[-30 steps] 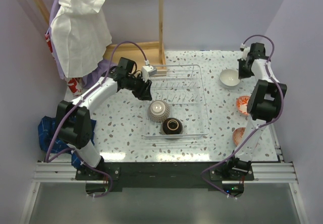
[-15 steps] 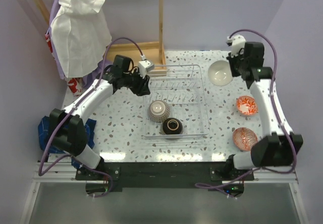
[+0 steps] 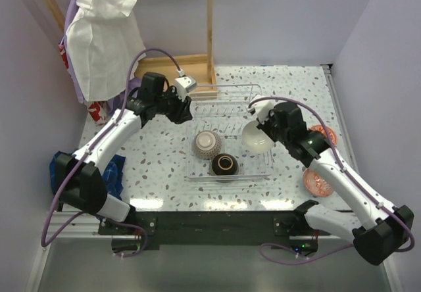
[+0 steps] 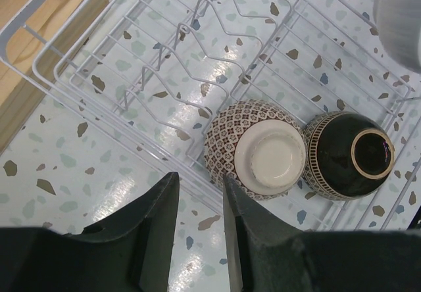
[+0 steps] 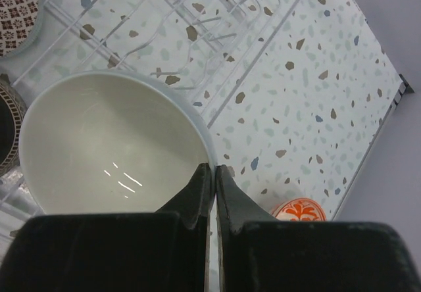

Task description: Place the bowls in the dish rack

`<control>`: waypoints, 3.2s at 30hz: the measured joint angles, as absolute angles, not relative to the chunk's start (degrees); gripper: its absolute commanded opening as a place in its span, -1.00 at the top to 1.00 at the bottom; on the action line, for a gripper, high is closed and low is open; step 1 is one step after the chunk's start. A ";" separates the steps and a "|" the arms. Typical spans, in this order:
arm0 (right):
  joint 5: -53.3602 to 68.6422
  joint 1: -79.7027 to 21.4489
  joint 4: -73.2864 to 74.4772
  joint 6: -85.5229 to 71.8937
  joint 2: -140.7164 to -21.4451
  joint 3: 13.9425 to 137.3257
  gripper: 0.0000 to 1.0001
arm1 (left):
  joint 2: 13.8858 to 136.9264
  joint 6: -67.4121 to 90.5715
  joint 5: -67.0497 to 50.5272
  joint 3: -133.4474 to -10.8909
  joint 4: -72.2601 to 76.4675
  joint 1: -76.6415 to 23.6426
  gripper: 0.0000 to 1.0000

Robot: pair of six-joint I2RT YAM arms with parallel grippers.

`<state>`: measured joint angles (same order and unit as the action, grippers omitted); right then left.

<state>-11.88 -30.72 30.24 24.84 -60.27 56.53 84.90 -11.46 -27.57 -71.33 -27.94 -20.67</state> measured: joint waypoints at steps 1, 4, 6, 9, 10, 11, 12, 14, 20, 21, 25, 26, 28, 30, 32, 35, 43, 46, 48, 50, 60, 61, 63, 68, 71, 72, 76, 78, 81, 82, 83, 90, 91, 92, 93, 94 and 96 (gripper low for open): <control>-12.69 -31.94 29.41 25.34 -60.34 55.64 1.00 | 84.90 -11.49 -27.59 -71.33 -27.86 -20.67 0.25; -14.22 -35.55 26.17 26.61 -60.38 53.15 1.00 | 85.03 -11.53 -28.10 -71.37 -27.90 -20.64 0.25; -14.94 -37.71 23.90 27.05 -60.38 51.57 1.00 | 85.82 -11.60 -28.75 -72.01 -28.10 -20.64 0.25; -17.08 -41.10 19.07 27.31 -60.49 48.12 1.00 | 89.19 -11.84 -30.33 -75.20 -28.32 -20.64 0.25; -17.85 -42.02 17.37 27.40 -60.80 46.81 1.00 | 90.41 -12.03 -30.76 -76.40 -28.38 -20.64 0.25; -18.59 -42.74 15.97 27.44 -61.19 45.80 1.00 | 91.66 -12.16 -31.18 -77.58 -28.40 -20.64 0.25; -19.18 -43.44 14.20 27.46 -61.76 44.56 1.00 | 92.82 -12.21 -31.53 -78.65 -28.29 -20.64 0.25; -20.67 -44.14 11.05 27.66 -62.81 42.30 1.00 | 94.59 -12.53 -32.08 -80.23 -28.27 -20.67 0.25; -25.12 -45.08 3.70 28.12 -66.48 39.07 1.00 | 98.76 -12.95 -35.05 -82.91 -27.40 -20.82 0.27; -25.43 -45.19 2.59 28.14 -66.92 38.85 1.00 | 99.42 -13.28 -36.05 -83.15 -27.38 -20.95 0.28; -26.48 -45.98 -0.71 28.36 -68.69 38.76 1.00 | 103.02 -16.14 -40.01 -85.10 -27.97 -22.35 0.32; -26.83 -46.28 -1.41 28.40 -69.04 38.74 1.00 | 104.33 -16.97 -40.95 -86.08 -28.29 -22.94 0.34; -27.59 -46.96 -2.37 28.45 -69.38 38.63 1.00 | 106.96 -18.48 -42.57 -88.07 -28.67 -24.23 0.50; -28.21 -47.70 -3.44 28.40 -69.36 38.04 1.00 | 109.30 -19.44 -43.97 -89.52 -28.67 -25.36 0.72; -28.99 -48.40 -4.36 28.27 -69.36 37.39 1.00 | 111.00 -20.14 -45.01 -90.08 -28.40 -26.13 0.85; -29.63 -49.39 -4.80 27.97 -69.21 36.12 1.00 | 113.47 -20.53 -46.44 -90.67 -27.35 -26.87 1.00; -29.76 -50.78 -6.46 27.51 -68.62 34.22 1.00 | 117.82 -20.27 -49.52 -90.91 -23.11 -27.59 1.00; -29.30 -51.20 -6.90 27.51 -68.62 33.98 1.00 | 119.07 -20.08 -50.70 -91.24 -21.63 -28.51 1.00; -28.99 -51.55 -6.90 27.55 -68.69 33.98 1.00 | 119.50 -20.08 -51.29 -91.35 -20.60 -29.21 1.00; -28.91 -51.83 -6.98 27.66 -68.73 33.98 1.00 | 119.74 -20.05 -52.10 -91.64 -19.73 -29.80 1.00; -27.44 -52.12 -5.87 27.90 -69.10 34.41 0.25 | 120.20 -20.95 -55.35 -91.61 -19.18 -33.04 1.00; -26.85 -52.23 -5.04 27.88 -69.14 34.65 0.23 | 120.18 -21.26 -55.57 -91.55 -19.20 -33.17 1.00; -25.93 -52.34 -3.27 27.83 -69.38 35.42 0.16 | 120.18 -22.09 -55.75 -91.15 -19.33 -33.43 1.00; -24.25 -52.51 2.17 27.03 -69.38 37.98 0.01 | 120.18 -24.25 -56.16 -90.74 -21.52 -33.65 1.00; -23.09 -52.56 6.35 26.17 -69.19 39.86 -0.01 | 120.18 -25.80 -56.49 -90.74 -22.50 -33.71 1.00; -22.70 -52.58 7.60 25.80 -68.93 40.40 -0.02 | 120.18 -26.22 -56.64 -90.74 -22.83 -33.76 1.00; -19.66 -52.77 15.62 23.29 -66.17 43.62 -0.07 | 119.98 -27.77 -57.58 -90.74 -24.60 -34.06 1.00; -18.41 -52.99 18.81 22.20 -64.05 45.12 -0.11 | 119.92 -28.34 -58.39 -90.74 -25.71 -34.39 1.00; -17.85 -53.23 23.31 20.49 -60.88 47.59 -0.16 | 119.90 -29.12 -59.51 -90.74 -27.51 -35.05 1.00; -17.87 -53.23 24.34 20.03 -60.01 48.23 -0.19 | 119.90 -29.41 -59.90 -90.74 -28.12 -35.38 1.00; -18.00 -53.23 25.39 19.49 -59.35 48.82 -0.19 | 119.90 -29.71 -60.34 -90.74 -28.75 -35.70 1.00; -18.61 -47.09 29.43 17.34 -59.31 49.52 -0.18 | 119.90 -30.26 -62.02 -90.76 -30.39 -37.45 1.00; -18.68 -45.41 29.80 17.12 -59.75 49.52 -0.18 | 119.90 -30.22 -62.11 -90.76 -30.48 -37.65 1.00; -18.65 -43.94 30.09 16.95 -60.20 49.54 -0.18 | 119.90 -30.22 -62.39 -90.76 -30.50 -37.76 1.00; -18.59 -42.70 30.41 16.82 -60.75 49.54 -0.19 | 119.90 -30.22 -62.59 -90.76 -30.50 -37.98 1.00; -18.50 -41.85 30.85 16.71 -61.19 49.54 -0.19 | 119.90 -30.17 -62.78 -90.76 -30.50 -38.11 1.00; -17.93 -41.36 31.51 16.69 -61.49 49.54 -0.19 | 119.90 -30.06 -62.87 -90.76 -30.46 -38.37 1.00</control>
